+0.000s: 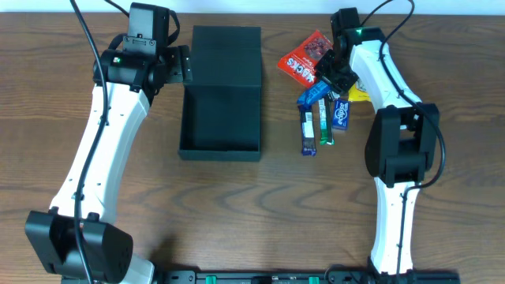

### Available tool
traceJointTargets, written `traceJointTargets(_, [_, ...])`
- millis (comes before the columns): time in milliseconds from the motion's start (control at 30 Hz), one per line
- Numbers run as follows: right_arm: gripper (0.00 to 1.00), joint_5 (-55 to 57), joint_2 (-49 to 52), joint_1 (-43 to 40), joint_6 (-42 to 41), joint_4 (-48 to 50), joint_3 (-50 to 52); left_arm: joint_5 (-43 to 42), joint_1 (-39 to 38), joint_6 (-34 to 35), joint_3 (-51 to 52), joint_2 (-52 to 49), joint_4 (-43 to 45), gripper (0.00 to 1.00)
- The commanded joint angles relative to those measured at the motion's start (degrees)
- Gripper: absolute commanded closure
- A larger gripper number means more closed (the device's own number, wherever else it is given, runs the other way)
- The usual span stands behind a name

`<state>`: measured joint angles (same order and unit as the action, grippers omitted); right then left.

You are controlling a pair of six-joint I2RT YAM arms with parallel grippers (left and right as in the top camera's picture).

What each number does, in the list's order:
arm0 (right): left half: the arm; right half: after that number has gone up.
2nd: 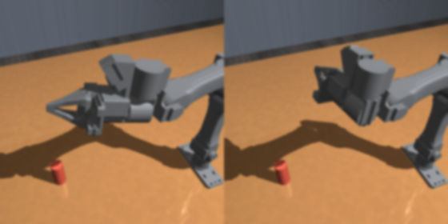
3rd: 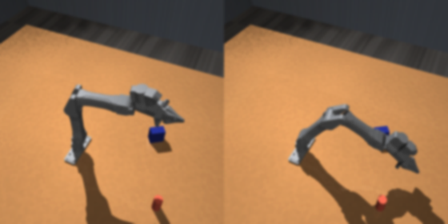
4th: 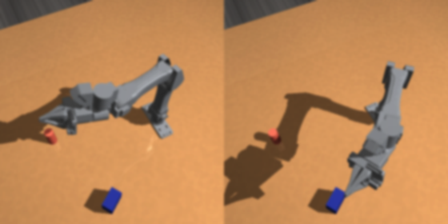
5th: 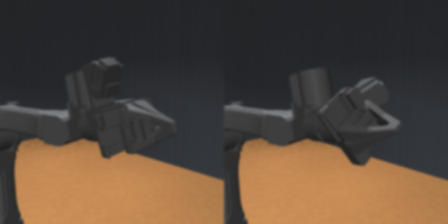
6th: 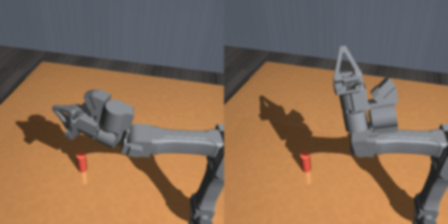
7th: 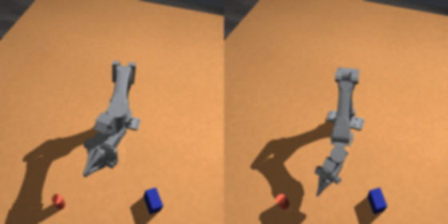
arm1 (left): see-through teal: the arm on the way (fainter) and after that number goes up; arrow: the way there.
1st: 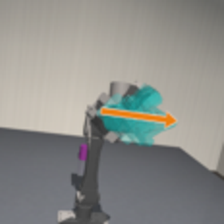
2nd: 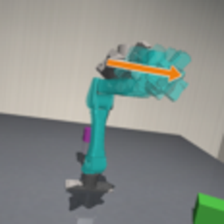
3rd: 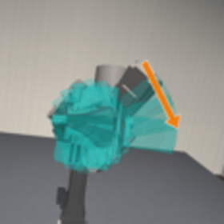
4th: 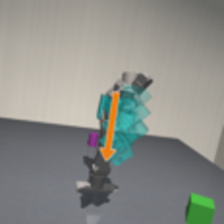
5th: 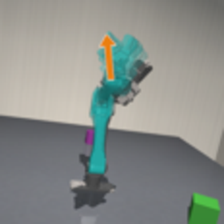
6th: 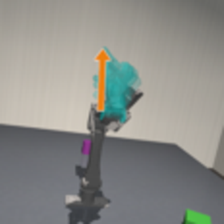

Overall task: Pack container
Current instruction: 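Grasp the blue wrapped bar with the right gripper, then lower the blue bar into the black box and open the right gripper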

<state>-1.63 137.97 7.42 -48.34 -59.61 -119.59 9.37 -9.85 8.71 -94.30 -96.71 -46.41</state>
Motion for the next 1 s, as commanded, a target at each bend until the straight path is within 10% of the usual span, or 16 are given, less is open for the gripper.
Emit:
traceJointTargets(0, [0.69, 0.9, 0.0, 0.1, 2.5, -1.9, -3.8, -0.2, 0.2, -1.1, 0.1, 0.0, 0.0, 0.05])
traceJointTargets(533, [0.73, -7.5, -0.8, 5.8, 22.3, -18.3, -29.1, 0.2, 4.8, -2.7, 0.1, 0.0, -0.1, 0.05])
traceJointTargets(967, [0.65, -8.5, -0.7, 22.0, 35.6, -23.1, -28.2, -0.5, 13.1, -2.7, 0.1, 0.0, -1.4, 0.05])
